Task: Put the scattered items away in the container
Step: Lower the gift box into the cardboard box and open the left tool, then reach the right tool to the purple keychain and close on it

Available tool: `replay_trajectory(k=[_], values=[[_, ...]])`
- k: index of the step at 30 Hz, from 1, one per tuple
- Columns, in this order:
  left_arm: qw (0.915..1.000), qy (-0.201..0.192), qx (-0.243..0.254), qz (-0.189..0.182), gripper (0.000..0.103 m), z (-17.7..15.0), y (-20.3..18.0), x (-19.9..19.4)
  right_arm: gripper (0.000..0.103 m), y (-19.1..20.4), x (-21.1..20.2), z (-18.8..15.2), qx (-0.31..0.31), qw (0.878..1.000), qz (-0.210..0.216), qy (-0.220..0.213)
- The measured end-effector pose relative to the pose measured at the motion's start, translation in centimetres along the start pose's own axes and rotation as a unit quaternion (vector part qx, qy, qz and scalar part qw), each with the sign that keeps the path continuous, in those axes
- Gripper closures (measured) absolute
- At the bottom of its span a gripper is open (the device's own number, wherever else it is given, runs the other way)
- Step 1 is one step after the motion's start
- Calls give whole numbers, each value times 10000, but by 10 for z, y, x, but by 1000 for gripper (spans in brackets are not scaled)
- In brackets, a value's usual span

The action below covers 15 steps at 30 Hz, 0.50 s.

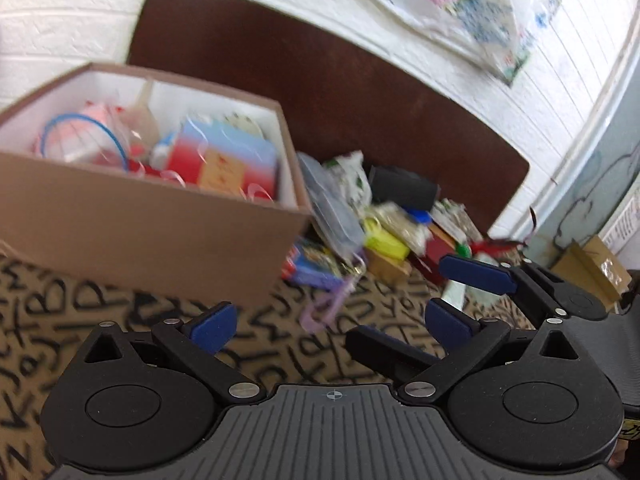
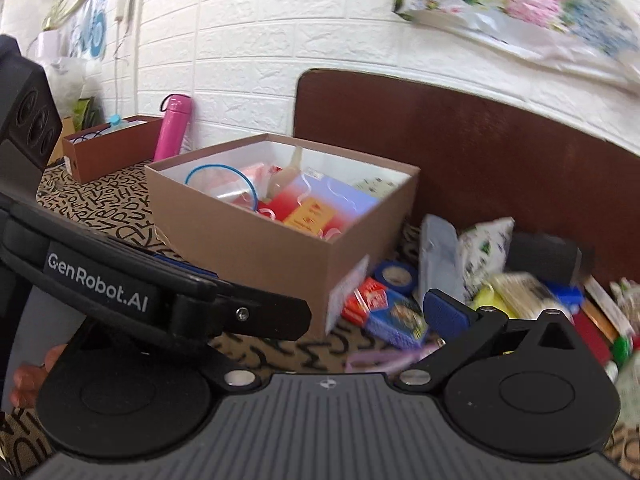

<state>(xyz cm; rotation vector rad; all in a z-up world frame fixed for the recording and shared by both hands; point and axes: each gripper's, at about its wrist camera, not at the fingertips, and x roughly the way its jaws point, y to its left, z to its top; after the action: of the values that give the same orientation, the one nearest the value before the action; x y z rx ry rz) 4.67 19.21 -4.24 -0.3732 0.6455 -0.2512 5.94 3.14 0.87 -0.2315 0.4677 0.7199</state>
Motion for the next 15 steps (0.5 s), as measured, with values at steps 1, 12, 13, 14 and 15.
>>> replay_trajectory(k=[1,12,13,14,15], values=[[10000,40,31,-63,0,-4,-5,3,0,-3,-5,-6,69,10000,-44,22],[9974,397,493,-332,0,-25,-59,39,0,-44,-42,-53,533,9972,-529,62],[9975,391,523,-270,0,-26,-63,43,0,-49,-43,-56,580,9966,-574,64],[9977,367,551,-176,0,-26,-65,47,0,-53,-43,-59,634,9961,-612,65],[9978,349,559,-92,0,-26,-66,52,0,-58,-43,-61,697,9955,-632,75]])
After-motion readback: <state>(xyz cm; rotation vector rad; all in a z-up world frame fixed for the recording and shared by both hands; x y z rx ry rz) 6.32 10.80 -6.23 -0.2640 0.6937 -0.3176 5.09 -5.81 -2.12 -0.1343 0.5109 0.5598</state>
